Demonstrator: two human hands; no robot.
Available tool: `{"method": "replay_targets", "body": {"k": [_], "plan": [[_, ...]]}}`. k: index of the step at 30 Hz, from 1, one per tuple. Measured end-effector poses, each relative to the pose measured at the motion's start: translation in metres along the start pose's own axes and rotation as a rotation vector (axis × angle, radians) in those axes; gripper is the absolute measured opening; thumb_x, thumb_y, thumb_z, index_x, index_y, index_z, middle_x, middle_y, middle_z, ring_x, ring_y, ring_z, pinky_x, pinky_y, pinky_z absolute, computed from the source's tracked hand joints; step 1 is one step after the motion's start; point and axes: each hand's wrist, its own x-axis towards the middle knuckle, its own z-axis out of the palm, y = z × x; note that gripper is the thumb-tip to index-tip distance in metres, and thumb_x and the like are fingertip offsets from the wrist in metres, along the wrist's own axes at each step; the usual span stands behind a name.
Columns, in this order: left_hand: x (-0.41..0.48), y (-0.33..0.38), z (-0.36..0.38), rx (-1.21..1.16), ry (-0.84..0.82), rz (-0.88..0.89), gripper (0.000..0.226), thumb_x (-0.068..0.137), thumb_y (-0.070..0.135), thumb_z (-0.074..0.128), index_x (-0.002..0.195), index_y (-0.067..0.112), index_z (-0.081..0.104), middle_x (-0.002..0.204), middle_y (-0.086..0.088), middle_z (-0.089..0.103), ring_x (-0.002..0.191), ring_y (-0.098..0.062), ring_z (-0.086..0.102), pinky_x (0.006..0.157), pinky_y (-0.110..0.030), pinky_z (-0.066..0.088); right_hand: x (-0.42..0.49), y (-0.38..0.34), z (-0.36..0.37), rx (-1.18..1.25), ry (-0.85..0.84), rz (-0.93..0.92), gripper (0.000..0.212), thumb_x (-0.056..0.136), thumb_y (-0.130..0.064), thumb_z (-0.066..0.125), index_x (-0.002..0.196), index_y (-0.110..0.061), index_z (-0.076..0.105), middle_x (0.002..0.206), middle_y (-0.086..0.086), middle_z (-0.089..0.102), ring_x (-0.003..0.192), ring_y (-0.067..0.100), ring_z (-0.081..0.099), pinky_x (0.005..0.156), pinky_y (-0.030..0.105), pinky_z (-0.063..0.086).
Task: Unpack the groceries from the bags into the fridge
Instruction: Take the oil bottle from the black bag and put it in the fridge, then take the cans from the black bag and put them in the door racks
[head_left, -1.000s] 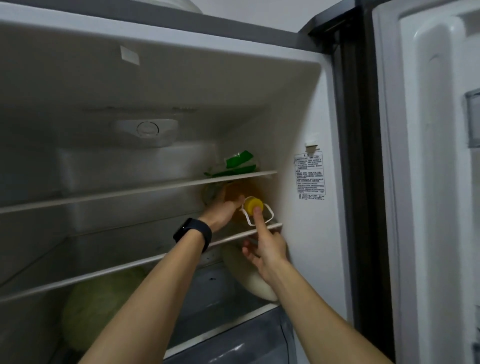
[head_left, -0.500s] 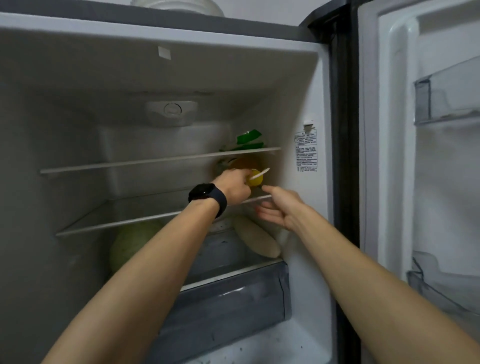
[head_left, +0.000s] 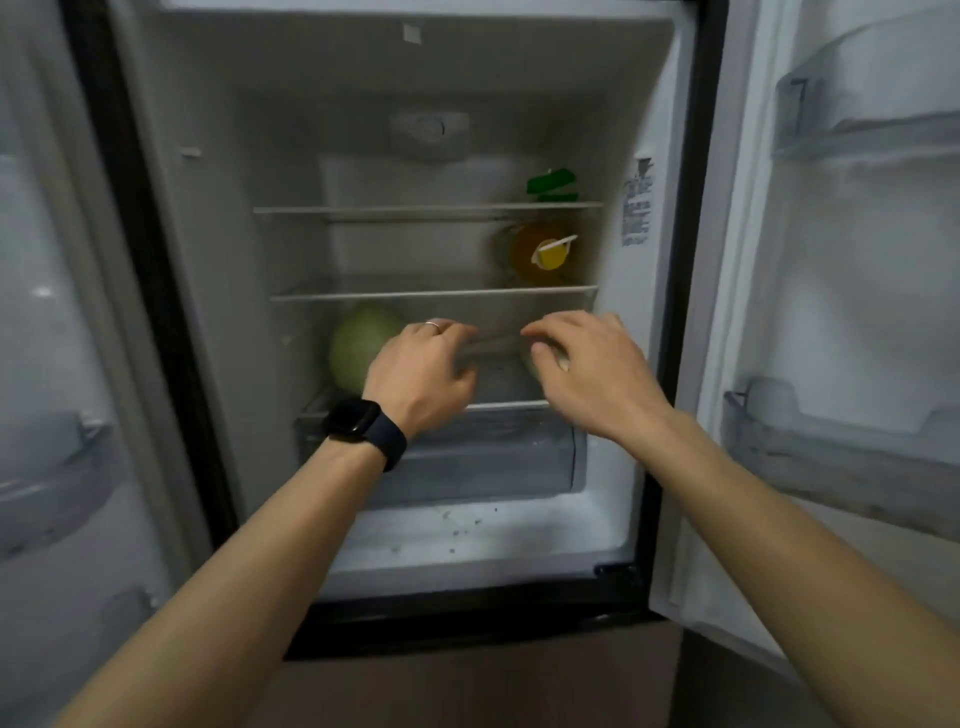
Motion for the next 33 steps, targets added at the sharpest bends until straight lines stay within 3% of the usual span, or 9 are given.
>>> {"method": "replay_targets", "body": {"k": [6, 8, 12, 16, 20, 24, 29, 33], "plan": [[-0.170, -0.020, -0.022, 0.083, 0.001, -0.193, 0.047, 0.092, 0.036, 0.056, 0.138, 0.027, 0.053, 0.142, 0.001, 0.054, 0.129, -0.023, 0.049, 0.104, -0.040, 0.045, -0.105, -0.042, 0.026, 0.139, -0.037, -0.149, 0.032, 0.100, -0.032, 0.050, 0.127, -0.028, 0.066, 0.137, -0.007, 0.058, 0.136, 0.019, 0.038, 0.114, 0.034, 0.032], [-0.230, -0.025, -0.033, 0.101, -0.028, -0.270, 0.047, 0.093, 0.037, 0.055, 0.139, 0.029, 0.052, 0.142, 0.002, 0.053, 0.130, -0.021, 0.047, 0.104, -0.042, 0.045, -0.136, -0.066, 0.041, 0.230, -0.051, -0.176, 0.031, 0.099, -0.030, 0.054, 0.127, -0.027, 0.067, 0.136, -0.006, 0.059, 0.136, 0.019, 0.039, 0.113, 0.029, 0.030], [-0.352, -0.036, -0.061, 0.150, -0.055, -0.481, 0.042, 0.092, 0.034, 0.057, 0.134, 0.030, 0.057, 0.138, 0.004, 0.056, 0.129, -0.020, 0.049, 0.102, -0.039, 0.046, -0.198, -0.133, 0.072, 0.416, -0.186, -0.239, 0.032, 0.099, -0.029, 0.056, 0.129, -0.027, 0.065, 0.138, -0.007, 0.058, 0.138, 0.017, 0.036, 0.112, 0.027, 0.027], [-0.472, -0.051, -0.105, 0.232, -0.097, -0.739, 0.043, 0.092, 0.035, 0.058, 0.134, 0.031, 0.058, 0.138, 0.004, 0.057, 0.130, -0.017, 0.047, 0.105, -0.035, 0.041, -0.260, -0.226, 0.105, 0.557, -0.351, -0.345, 0.034, 0.096, -0.033, 0.054, 0.127, -0.027, 0.067, 0.137, -0.006, 0.060, 0.137, 0.019, 0.040, 0.116, 0.022, 0.023], [-0.594, -0.060, -0.168, 0.345, -0.132, -0.961, 0.045, 0.094, 0.037, 0.056, 0.138, 0.030, 0.055, 0.141, 0.003, 0.054, 0.130, -0.019, 0.047, 0.106, -0.037, 0.041, -0.326, -0.337, 0.125, 0.647, -0.503, -0.504, 0.034, 0.097, -0.035, 0.052, 0.128, -0.030, 0.066, 0.137, -0.006, 0.060, 0.136, 0.021, 0.043, 0.115, 0.041, 0.034], [-0.721, -0.057, -0.240, 0.432, -0.149, -1.173, 0.046, 0.095, 0.039, 0.053, 0.140, 0.029, 0.052, 0.142, 0.002, 0.053, 0.130, -0.019, 0.047, 0.107, -0.036, 0.039, -0.401, -0.454, 0.123, 0.703, -0.643, -0.660, 0.035, 0.100, -0.037, 0.052, 0.134, -0.034, 0.061, 0.142, -0.010, 0.055, 0.140, 0.015, 0.034, 0.114, 0.028, 0.025], [-0.879, -0.044, -0.329, 0.474, -0.157, -1.387, 0.045, 0.093, 0.034, 0.054, 0.139, 0.031, 0.053, 0.144, 0.003, 0.052, 0.132, -0.019, 0.045, 0.109, -0.037, 0.037, -0.503, -0.592, 0.106, 0.775, -0.749, -0.789, 0.037, 0.099, -0.038, 0.053, 0.135, -0.034, 0.060, 0.141, -0.012, 0.056, 0.140, 0.013, 0.033, 0.116, 0.034, 0.034], [-0.979, -0.037, -0.386, 0.490, -0.129, -1.536, 0.047, 0.095, 0.035, 0.053, 0.141, 0.029, 0.050, 0.145, 0.000, 0.050, 0.133, -0.019, 0.044, 0.110, -0.035, 0.036, -0.575, -0.681, 0.090, 0.799, -0.822, -0.919, 0.038, 0.099, -0.036, 0.054, 0.137, -0.032, 0.059, 0.141, -0.011, 0.056, 0.139, 0.014, 0.034, 0.115, 0.027, 0.026]]}}
